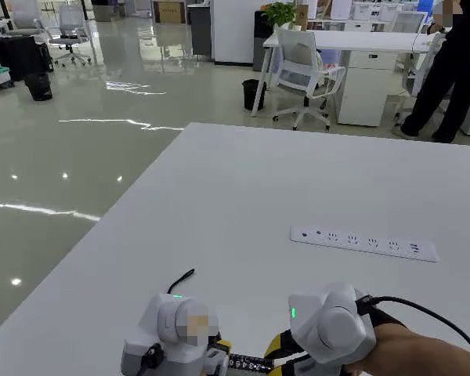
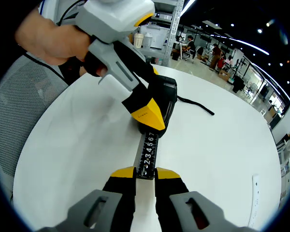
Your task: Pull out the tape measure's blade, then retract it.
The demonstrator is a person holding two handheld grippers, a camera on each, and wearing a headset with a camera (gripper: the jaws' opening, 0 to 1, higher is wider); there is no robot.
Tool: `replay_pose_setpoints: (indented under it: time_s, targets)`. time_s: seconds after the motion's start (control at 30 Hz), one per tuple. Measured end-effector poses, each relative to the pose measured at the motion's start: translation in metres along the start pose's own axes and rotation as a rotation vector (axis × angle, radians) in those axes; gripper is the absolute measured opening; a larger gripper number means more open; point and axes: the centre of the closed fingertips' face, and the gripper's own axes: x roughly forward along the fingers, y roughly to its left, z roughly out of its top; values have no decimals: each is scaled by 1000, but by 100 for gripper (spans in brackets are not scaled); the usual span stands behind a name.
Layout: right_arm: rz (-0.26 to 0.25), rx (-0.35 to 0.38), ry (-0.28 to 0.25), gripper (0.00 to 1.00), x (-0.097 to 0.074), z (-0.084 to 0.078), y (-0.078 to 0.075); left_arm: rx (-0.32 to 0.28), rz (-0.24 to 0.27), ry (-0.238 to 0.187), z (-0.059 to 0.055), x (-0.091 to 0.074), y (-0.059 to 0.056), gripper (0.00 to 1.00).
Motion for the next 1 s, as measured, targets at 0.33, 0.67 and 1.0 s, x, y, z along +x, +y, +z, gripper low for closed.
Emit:
replay_pose_setpoints:
  time_s: [0.33, 0.67, 1.0]
  targets:
    - [-5, 0, -3, 14, 1, 2, -1, -6, -8, 2, 1, 2, 1, 56]
    - [-5, -3, -3, 14, 1, 3, 0, -4, -11, 4, 0, 0, 1, 56]
    - [-5, -8, -1, 14, 2, 3, 0, -3, -13, 9, 0, 1, 1, 56]
